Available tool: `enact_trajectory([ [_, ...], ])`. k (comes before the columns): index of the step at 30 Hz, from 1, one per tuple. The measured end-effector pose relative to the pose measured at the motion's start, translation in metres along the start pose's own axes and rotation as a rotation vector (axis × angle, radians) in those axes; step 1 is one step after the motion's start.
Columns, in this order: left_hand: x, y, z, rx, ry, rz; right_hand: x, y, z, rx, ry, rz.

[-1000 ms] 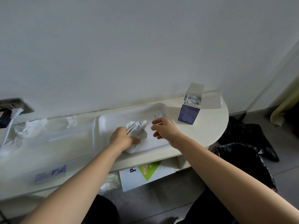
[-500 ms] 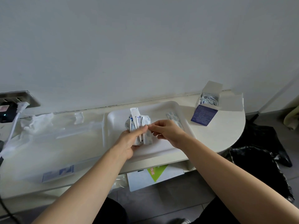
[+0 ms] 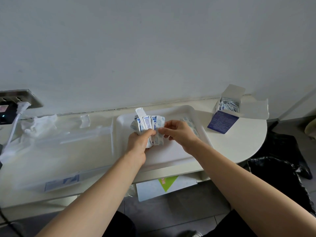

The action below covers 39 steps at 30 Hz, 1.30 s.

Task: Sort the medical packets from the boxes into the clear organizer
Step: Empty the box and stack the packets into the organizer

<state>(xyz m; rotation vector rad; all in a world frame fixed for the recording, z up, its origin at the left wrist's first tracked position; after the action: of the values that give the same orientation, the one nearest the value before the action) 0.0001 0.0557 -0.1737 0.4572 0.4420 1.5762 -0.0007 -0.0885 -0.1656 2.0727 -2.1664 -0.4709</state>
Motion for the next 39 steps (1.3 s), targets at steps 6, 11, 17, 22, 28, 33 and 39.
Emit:
enact_trajectory([
  [6, -0.003, -0.002, 0.011, -0.026, 0.034, 0.032, -0.001, -0.01, -0.006, 0.027, -0.019, 0.0],
  [11, 0.0, -0.001, 0.016, -0.013, 0.046, 0.104, -0.007, -0.012, -0.011, 0.021, -0.017, 0.002],
  [17, 0.006, 0.005, 0.01, -0.033, 0.051, 0.176, 0.003, -0.005, -0.008, 0.103, -0.017, 0.107],
  [22, 0.003, 0.02, 0.002, -0.019, 0.086, 0.169, 0.028, 0.014, -0.009, 0.104, 0.117, 0.25],
  [28, -0.01, 0.031, 0.003, 0.009, 0.088, 0.085, 0.062, 0.011, -0.021, 0.132, 0.527, 0.423],
  [33, -0.017, 0.022, 0.003, 0.01, 0.054, 0.028, 0.057, 0.007, -0.017, 0.276, 0.716, 0.441],
  [39, -0.022, 0.013, -0.003, -0.018, 0.029, 0.008, 0.015, 0.008, -0.015, 0.109, 0.277, 0.03],
])
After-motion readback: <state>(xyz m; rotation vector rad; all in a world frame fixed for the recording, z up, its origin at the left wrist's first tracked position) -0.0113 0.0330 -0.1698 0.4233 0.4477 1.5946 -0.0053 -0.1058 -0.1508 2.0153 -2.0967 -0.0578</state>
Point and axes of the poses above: each hand's wrist, its own y-axis away from the middle knuckle, its own x-axis out of the back of the hand, z = x × y, the point moved 2 cm from there along -y, towards the middle knuckle, and after that the axes turned 14 degrees about -y, right-handed, at the moved point
